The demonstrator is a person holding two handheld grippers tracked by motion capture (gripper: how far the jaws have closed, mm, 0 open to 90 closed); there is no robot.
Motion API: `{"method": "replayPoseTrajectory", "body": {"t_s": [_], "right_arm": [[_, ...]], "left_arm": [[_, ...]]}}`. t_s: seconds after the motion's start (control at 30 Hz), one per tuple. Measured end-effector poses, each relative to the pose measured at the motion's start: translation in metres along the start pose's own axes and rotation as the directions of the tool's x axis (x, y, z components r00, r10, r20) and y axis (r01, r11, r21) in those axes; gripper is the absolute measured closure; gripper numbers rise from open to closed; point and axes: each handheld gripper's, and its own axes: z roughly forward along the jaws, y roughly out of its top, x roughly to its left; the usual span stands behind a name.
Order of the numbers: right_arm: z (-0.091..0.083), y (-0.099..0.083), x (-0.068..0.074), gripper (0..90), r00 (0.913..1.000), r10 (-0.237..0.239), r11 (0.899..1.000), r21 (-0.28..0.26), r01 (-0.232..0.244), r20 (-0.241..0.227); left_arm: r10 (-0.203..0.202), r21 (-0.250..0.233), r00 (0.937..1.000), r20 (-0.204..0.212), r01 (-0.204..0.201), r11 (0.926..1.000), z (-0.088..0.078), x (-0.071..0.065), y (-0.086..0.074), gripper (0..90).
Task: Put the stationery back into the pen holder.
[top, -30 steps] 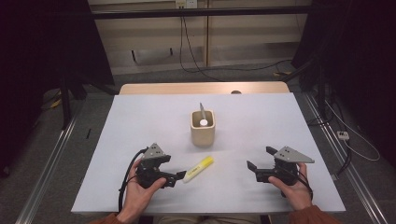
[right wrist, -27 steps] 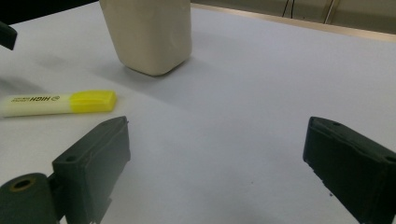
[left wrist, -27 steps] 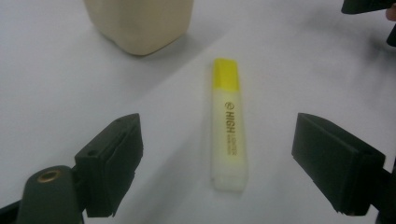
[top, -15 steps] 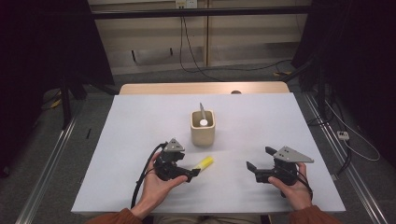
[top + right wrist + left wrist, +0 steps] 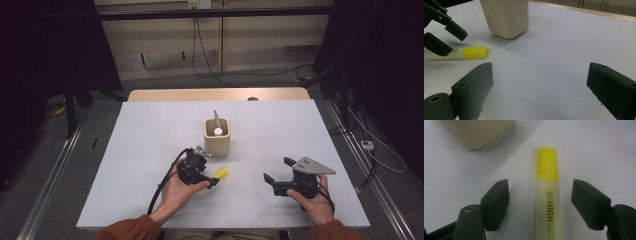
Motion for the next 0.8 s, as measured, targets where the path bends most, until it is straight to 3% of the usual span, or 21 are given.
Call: {"method": "replayPoseTrajectory", "body": {"t_s": [0.4, 0.47, 0.53, 0.63, 0.8], "right_arm": [[0.0, 0.0, 0.0, 7.0, 1.0, -0.003, 1.0, 0.002, 0.003, 0.0], [0.0, 0.0, 0.0, 7.0, 1.0, -0.001, 1.0, 0.0, 0.001, -0.002], [0.0, 0.0, 0.0, 7.0, 1.0, 0.0, 1.0, 0.001, 0.0, -0.002], [0.0, 0.0, 0.0, 7.0, 1.0, 0.0, 1.0, -0.002, 0.0, -0.002], [0.0, 0.0, 0.0, 7.0, 1.0, -0.003, 1.0, -0.002, 0.003, -0.005]], "left_arm": [[0.067, 0.061, 0.9976, -0.017, -0.066, 0.996, 0.014, -0.01, 0.015, 44.6], [0.066, 0.076, 0.9978, -0.011, -0.065, 0.995, 0.018, -0.012, 0.016, 46.5], [0.076, 0.076, 0.9963, -0.039, -0.073, 0.9944, 0.018, -0.013, 0.016, 49.6], [0.083, 0.076, 0.9955, -0.044, -0.08, 0.9939, 0.017, -0.012, 0.015, 53.4], [0.074, 0.07, 0.9956, -0.058, -0.07, 0.9951, 0.018, -0.011, 0.014, 59.2]]}}
